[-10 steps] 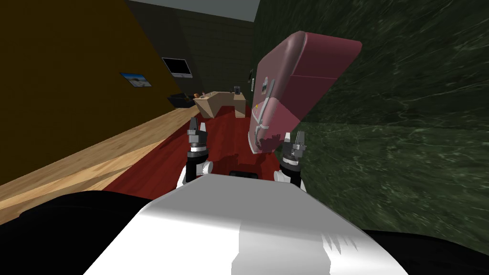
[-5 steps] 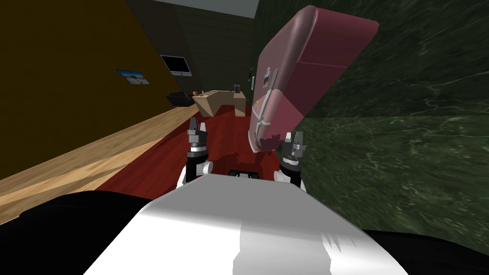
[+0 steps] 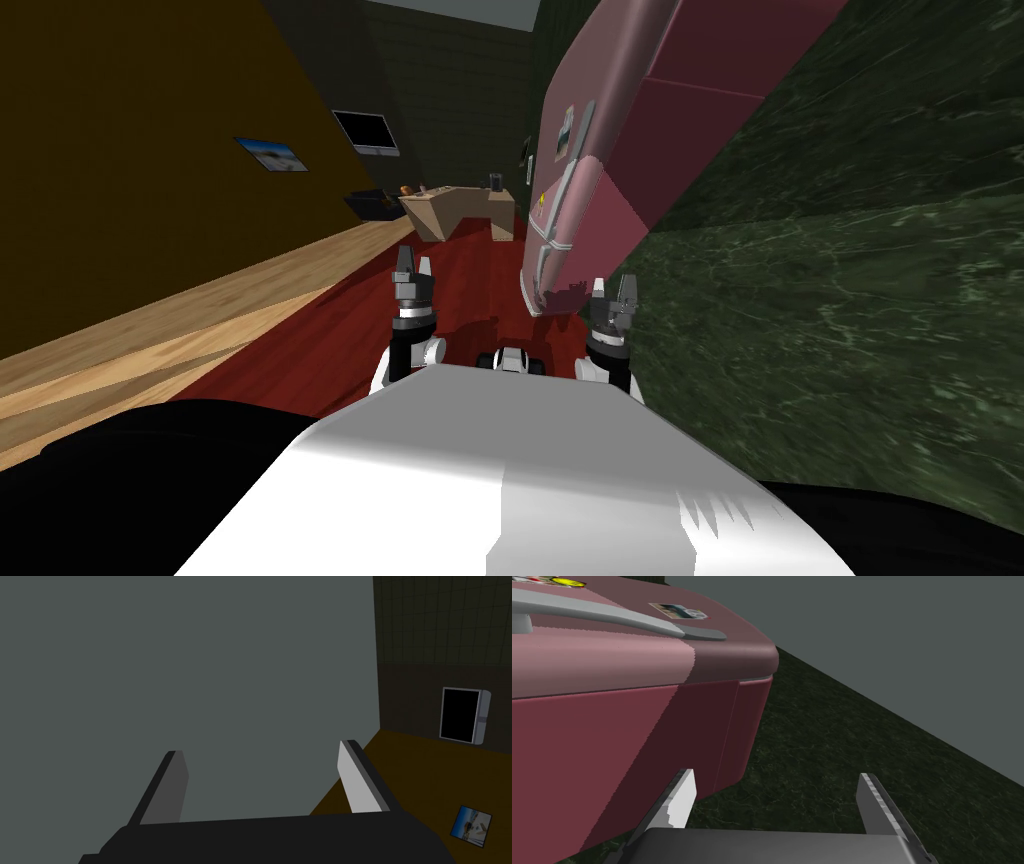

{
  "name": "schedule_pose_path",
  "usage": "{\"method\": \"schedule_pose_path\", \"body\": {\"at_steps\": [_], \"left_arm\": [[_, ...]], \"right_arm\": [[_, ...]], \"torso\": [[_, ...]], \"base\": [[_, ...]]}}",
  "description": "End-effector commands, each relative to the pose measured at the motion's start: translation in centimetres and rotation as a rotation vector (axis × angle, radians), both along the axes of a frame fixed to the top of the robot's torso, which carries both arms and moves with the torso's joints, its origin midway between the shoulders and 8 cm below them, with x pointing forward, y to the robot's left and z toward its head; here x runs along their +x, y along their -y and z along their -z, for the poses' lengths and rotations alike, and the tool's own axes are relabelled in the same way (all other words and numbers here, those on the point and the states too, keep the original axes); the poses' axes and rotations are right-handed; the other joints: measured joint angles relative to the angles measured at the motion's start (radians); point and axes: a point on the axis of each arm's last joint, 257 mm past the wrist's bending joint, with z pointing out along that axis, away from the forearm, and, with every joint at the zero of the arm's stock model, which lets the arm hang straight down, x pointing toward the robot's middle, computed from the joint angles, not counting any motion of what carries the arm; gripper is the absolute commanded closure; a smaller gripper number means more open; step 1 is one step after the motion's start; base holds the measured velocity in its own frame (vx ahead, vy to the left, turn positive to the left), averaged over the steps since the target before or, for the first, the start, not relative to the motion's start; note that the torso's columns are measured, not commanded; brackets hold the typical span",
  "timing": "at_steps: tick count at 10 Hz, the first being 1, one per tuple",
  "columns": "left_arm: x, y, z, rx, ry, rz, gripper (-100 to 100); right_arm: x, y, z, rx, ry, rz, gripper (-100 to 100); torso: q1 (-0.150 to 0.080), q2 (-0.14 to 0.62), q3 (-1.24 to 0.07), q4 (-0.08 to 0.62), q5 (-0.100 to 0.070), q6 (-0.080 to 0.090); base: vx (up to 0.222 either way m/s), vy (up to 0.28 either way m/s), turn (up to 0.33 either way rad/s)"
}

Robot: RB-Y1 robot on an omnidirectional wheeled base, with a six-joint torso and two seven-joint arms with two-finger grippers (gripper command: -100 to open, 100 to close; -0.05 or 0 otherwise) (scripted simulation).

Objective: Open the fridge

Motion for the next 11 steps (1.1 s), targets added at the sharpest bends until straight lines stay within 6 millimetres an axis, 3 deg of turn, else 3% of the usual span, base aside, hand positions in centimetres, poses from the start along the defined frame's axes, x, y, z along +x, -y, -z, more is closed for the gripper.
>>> {"method": "schedule_pose_path", "body": {"at_steps": [1,11], "left_arm": [[0.0,0.0,0.0,0.000,0.000,0.000,0],[0.0,0.0,0.0,0.000,0.000,0.000,0]], "right_arm": [[0.5,-0.7,0.5,-0.097,-0.012,0.026,-100],[2.2,-2.4,1.3,-0.373,-0.009,0.183,-100]], "torso": [[0.000,0.002,-0.005,0.003,0.000,0.000],[0.000,0.004,-0.005,0.004,0.000,0.000]], "base": [[0.054,0.002,-0.018],[0.056,0.006,-0.015]]}}
